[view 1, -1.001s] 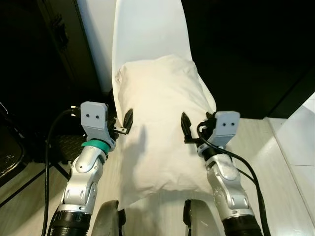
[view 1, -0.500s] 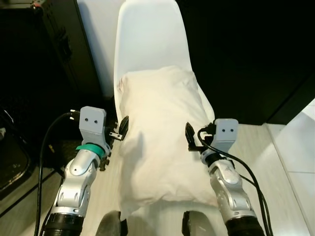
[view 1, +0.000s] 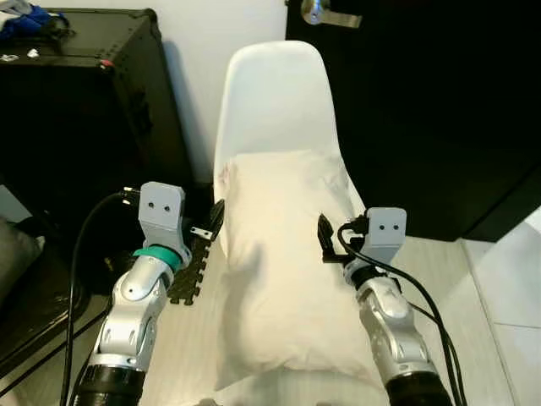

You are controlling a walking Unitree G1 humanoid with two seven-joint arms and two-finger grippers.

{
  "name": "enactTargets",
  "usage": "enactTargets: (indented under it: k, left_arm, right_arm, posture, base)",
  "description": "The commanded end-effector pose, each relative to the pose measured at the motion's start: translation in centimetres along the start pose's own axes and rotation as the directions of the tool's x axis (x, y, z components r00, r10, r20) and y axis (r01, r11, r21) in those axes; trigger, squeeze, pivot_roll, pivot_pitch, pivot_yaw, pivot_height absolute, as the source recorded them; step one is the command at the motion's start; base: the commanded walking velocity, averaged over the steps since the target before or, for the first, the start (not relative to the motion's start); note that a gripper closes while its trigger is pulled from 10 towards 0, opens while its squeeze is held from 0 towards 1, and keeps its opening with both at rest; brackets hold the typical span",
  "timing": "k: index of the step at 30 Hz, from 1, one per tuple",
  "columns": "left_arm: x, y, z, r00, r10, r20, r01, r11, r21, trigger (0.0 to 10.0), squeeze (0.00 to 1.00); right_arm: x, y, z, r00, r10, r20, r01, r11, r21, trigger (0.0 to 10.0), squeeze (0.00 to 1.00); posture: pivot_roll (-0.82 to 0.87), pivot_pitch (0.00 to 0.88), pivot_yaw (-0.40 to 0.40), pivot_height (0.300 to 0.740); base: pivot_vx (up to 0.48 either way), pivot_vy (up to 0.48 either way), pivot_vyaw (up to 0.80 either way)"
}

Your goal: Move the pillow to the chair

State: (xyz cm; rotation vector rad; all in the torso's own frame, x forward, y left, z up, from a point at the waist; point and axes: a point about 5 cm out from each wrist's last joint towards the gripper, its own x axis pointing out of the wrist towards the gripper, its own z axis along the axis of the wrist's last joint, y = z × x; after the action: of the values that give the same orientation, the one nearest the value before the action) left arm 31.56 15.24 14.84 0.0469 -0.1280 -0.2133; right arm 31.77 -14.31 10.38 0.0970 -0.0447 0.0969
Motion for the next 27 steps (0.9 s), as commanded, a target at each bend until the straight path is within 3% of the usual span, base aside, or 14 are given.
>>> enactTargets:
  k: [1, 12, 14, 17, 18, 19, 23, 27]
  left_arm:
    - [-0.3, -0.1, -0.6, 1.000, -0.010, -0.025, 0.009, 1.000, -0.013, 10.0, 0.00]
    - [-0.9, -0.3, -1.8, 0.997, -0.057, -0.058, 0.054, 0.998, -0.044, 10.0, 0.00]
    - [-1.0, -0.1, -2.7, 0.994, -0.054, -0.095, 0.050, 0.998, -0.050, 10.0, 0.00]
    - [-1.9, 0.1, -5.7, 0.978, -0.042, -0.204, 0.043, 0.999, -0.001, 10.0, 0.00]
    - [-1.9, 0.1, -5.7, 0.978, -0.042, -0.204, 0.043, 0.999, -0.001, 10.0, 0.00]
    - [-2.6, 0.6, -7.6, 0.963, 0.000, -0.270, 0.008, 1.000, 0.030, 10.0, 0.00]
    - [-3.4, 1.3, -9.2, 0.949, 0.063, -0.310, -0.057, 0.998, 0.027, 10.0, 0.00]
    - [-4.0, 1.4, -10.2, 0.935, 0.073, -0.348, -0.079, 0.997, -0.004, 10.0, 0.00]
  right_arm:
    - [-0.3, 0.0, -0.7, 1.000, -0.006, -0.022, 0.006, 1.000, 0.000, 10.0, 0.00]
    - [-0.5, 0.4, -2.1, 0.996, 0.023, -0.086, -0.022, 1.000, 0.019, 10.0, 0.00]
    - [-0.9, 0.2, -3.6, 0.987, 0.019, -0.160, -0.018, 1.000, 0.009, 10.0, 0.00]
    - [-1.7, -0.6, -6.2, 0.962, -0.024, -0.274, 0.020, 1.000, -0.017, 10.0, 0.00]
    - [-1.7, -0.6, -6.2, 0.962, -0.024, -0.274, 0.020, 1.000, -0.017, 10.0, 0.00]
    - [-2.5, -1.2, -7.8, 0.933, -0.062, -0.354, 0.050, 0.998, -0.045, 10.0, 0.00]
    - [-3.6, -2.2, -9.4, 0.891, -0.140, -0.432, 0.119, 0.990, -0.076, 10.0, 0.00]
    - [-3.8, -2.1, -9.6, 0.889, -0.147, -0.434, 0.131, 0.989, -0.067, 10.0, 0.00]
  posture:
    - [0.08, 0.023, 0.046, 0.740]
    - [0.08, 0.023, 0.037, 0.740]
    - [0.08, 0.021, 0.035, 0.740]
    - [0.08, 0.015, 0.033, 0.740]
    - [0.08, 0.015, 0.033, 0.740]
    - [0.08, 0.014, 0.033, 0.740]
    - [0.07, 0.014, 0.032, 0.740]
    - [0.08, 0.014, 0.027, 0.740]
  base:
    - [0.000, 0.000, 0.00]
    - [0.000, 0.000, 0.00]
    - [0.000, 0.000, 0.00]
    - [0.000, 0.000, 0.00]
    - [0.000, 0.000, 0.00]
    - [0.000, 0.000, 0.00]
    - [0.000, 0.000, 0.00]
    - [0.000, 0.000, 0.00]
